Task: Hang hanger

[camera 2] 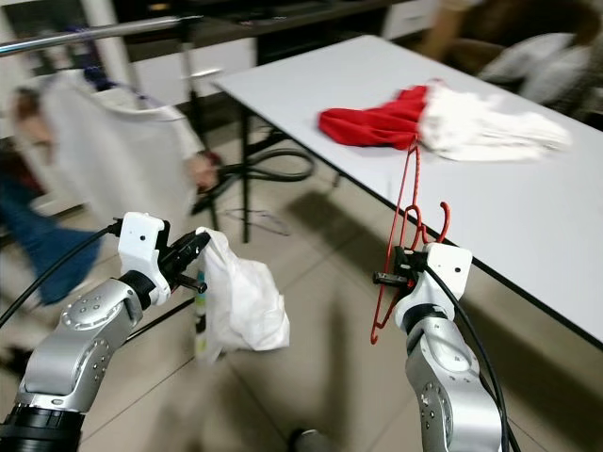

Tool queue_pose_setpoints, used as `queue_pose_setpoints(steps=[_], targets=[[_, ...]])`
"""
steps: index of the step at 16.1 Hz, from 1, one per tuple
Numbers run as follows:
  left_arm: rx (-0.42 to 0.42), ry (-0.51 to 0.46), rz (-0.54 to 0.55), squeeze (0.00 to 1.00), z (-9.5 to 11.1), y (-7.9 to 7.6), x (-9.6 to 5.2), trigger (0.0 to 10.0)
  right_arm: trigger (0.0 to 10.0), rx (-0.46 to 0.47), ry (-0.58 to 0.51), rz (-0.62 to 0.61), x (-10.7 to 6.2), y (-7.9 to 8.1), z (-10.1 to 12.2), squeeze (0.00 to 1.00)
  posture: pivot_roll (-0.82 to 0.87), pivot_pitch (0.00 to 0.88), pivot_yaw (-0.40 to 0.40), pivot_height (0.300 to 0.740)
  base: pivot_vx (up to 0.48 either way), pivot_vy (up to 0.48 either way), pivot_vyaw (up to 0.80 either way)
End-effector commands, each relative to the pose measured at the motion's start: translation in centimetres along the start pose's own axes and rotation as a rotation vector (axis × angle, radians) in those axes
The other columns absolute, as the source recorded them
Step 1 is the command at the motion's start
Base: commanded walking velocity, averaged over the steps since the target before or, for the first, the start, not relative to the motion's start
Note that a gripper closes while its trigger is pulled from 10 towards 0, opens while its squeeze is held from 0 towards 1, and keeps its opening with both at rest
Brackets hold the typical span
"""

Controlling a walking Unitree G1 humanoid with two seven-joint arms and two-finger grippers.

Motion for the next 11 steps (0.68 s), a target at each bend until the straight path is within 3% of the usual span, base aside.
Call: queue_pose_setpoints(steps=[1,11], targets=[[0.013,-0.016,0.012,0.0,0.41,0.3,-0.05,10.0,10.0,-0.002,0.015,-0.02,-0.01,-0.45,-0.37,0.0,0.03,0.0,-0.02,0.74,0.0,0.0,-0.8],[-0.008,-0.035,0.033,0.0,0.78,0.71,0.23,10.0,10.0,-0.018,0.02,-0.064,-0.11,-0.98,-0.67,0.0,0.02,0.0,-0.006,0.74,0.0,0.0,-0.8]])
Point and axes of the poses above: a point about 5 cm out from each wrist's last joint towards the gripper, its own x axis pointing out of the wrist towards the gripper, its own z axis along the axis of the wrist's last joint, y = z × x, the point moved 5 cm from there along x, pointing out of the wrist towards the gripper, and after that the axes turned 13 degrees about x, right-handed, at the moved point
